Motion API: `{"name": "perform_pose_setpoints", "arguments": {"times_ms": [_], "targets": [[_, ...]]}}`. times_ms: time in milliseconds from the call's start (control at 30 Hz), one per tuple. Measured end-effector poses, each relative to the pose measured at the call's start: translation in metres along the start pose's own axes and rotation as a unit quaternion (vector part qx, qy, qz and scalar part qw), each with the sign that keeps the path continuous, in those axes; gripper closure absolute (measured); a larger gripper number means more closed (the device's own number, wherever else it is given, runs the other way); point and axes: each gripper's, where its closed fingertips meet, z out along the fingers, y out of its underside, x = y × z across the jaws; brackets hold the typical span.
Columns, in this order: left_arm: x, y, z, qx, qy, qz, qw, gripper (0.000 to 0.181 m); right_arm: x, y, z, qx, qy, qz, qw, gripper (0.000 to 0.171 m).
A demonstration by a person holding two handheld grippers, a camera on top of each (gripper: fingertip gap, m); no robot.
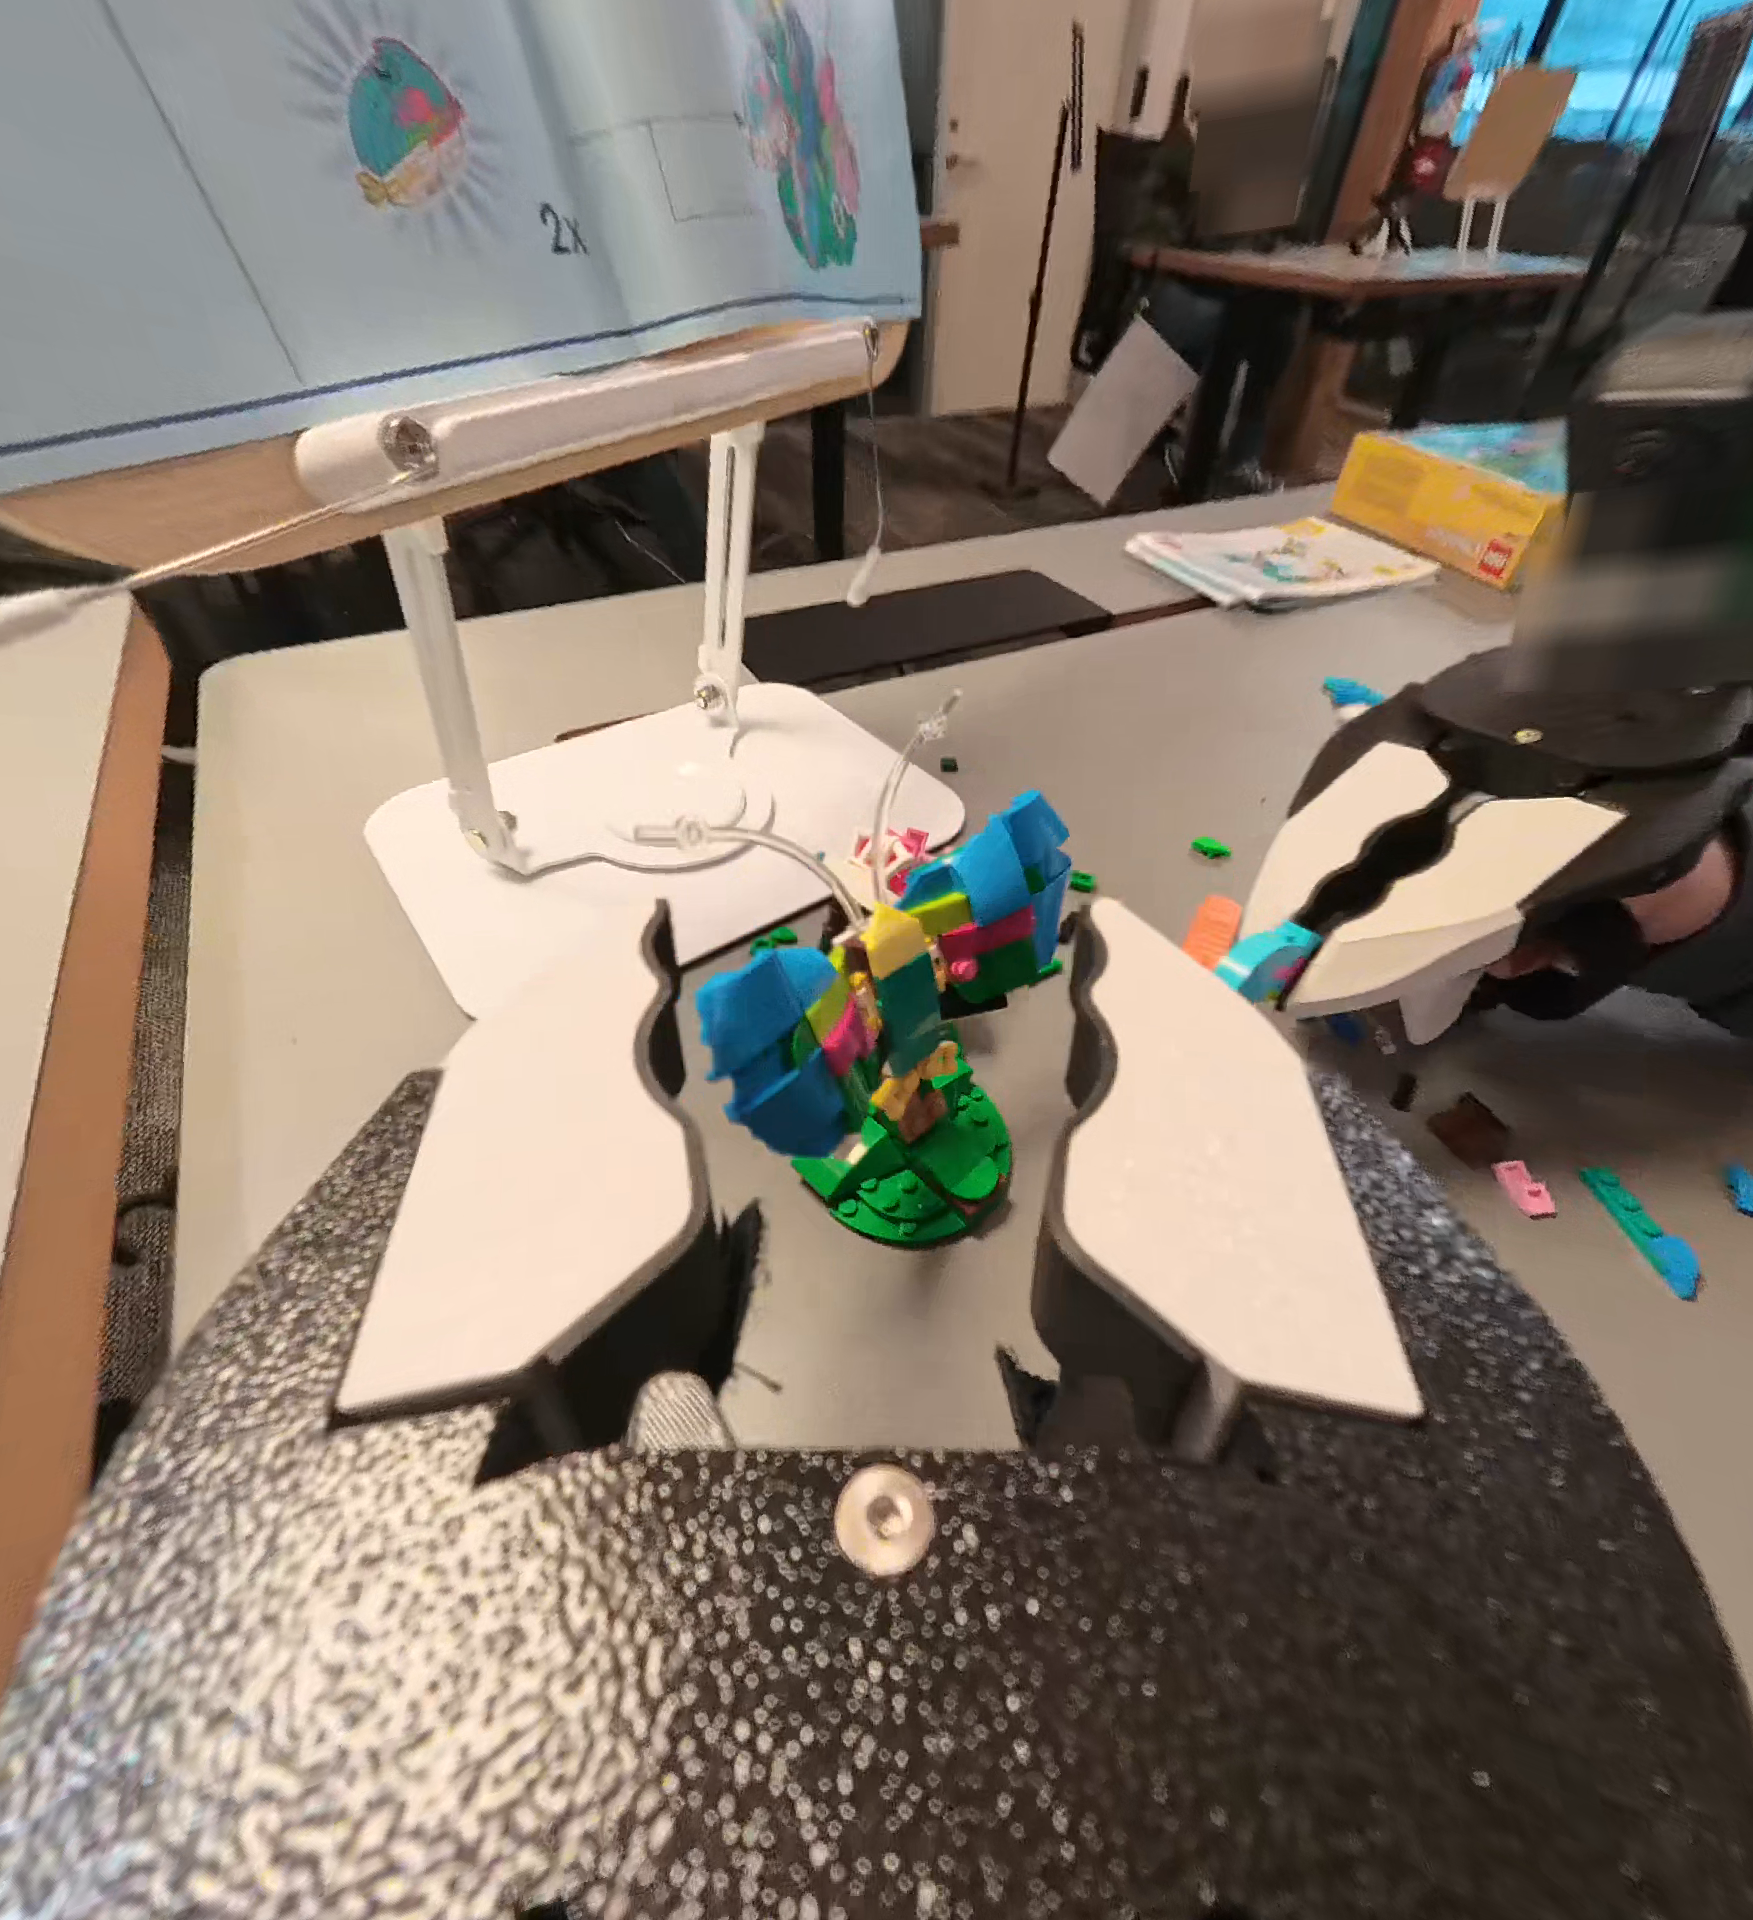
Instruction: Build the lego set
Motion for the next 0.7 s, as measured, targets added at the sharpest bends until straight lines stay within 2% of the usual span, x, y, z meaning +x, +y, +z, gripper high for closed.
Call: {"name": "perform_pose_setpoints", "arguments": {"times_ms": [200, 467, 700], "targets": [[-0.009, 0.015, 0.028, -0.134, 0.070, 0.018, 0.988, 0.088, 0.000, 0.001, -0.001, -0.003, -0.009, 0.000, 1.000, 0.165], [-0.001, 0.045, 0.040, -0.238, 0.200, -0.009, 0.950, 0.103, 0.001, 0.001, -0.001, -0.003, -0.009, -0.001, 1.000, 0.165], [0.008, 0.057, 0.045, -0.268, 0.275, -0.040, 0.922, 0.124, 0.005, 0.002, -0.004, -0.001, -0.007, 0.003, 1.000, 0.165]]}}
